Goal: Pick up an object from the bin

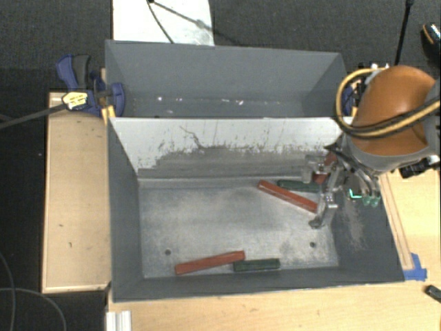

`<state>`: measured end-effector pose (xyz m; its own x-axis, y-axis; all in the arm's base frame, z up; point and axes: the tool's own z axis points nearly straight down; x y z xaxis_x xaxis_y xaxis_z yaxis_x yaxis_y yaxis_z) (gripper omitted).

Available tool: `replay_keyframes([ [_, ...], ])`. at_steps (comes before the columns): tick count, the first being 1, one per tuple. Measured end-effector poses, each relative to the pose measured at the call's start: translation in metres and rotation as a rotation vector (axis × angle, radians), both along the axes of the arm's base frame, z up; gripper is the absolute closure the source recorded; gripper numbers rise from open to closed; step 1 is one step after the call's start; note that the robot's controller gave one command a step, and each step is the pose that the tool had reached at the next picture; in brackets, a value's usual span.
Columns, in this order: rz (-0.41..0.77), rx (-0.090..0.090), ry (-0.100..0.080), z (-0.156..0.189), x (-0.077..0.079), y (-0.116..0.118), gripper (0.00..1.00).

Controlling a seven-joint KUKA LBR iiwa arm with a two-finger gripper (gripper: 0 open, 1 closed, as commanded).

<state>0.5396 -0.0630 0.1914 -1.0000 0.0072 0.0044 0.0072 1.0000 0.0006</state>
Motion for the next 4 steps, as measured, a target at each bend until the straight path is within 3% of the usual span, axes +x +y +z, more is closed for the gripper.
replay_keyframes([
  [1,0.045,-0.001,-0.007,-0.057,0.048,-0.028,0.0],
  [2,-0.143,0.0,-0.003,-0.122,0.044,-0.029,0.0],
  [3,-0.139,0.001,-0.01,-0.12,0.055,0.013,0.0],
  [4,-0.14,-0.001,-0.015,-0.118,0.056,0.01,1.0],
])
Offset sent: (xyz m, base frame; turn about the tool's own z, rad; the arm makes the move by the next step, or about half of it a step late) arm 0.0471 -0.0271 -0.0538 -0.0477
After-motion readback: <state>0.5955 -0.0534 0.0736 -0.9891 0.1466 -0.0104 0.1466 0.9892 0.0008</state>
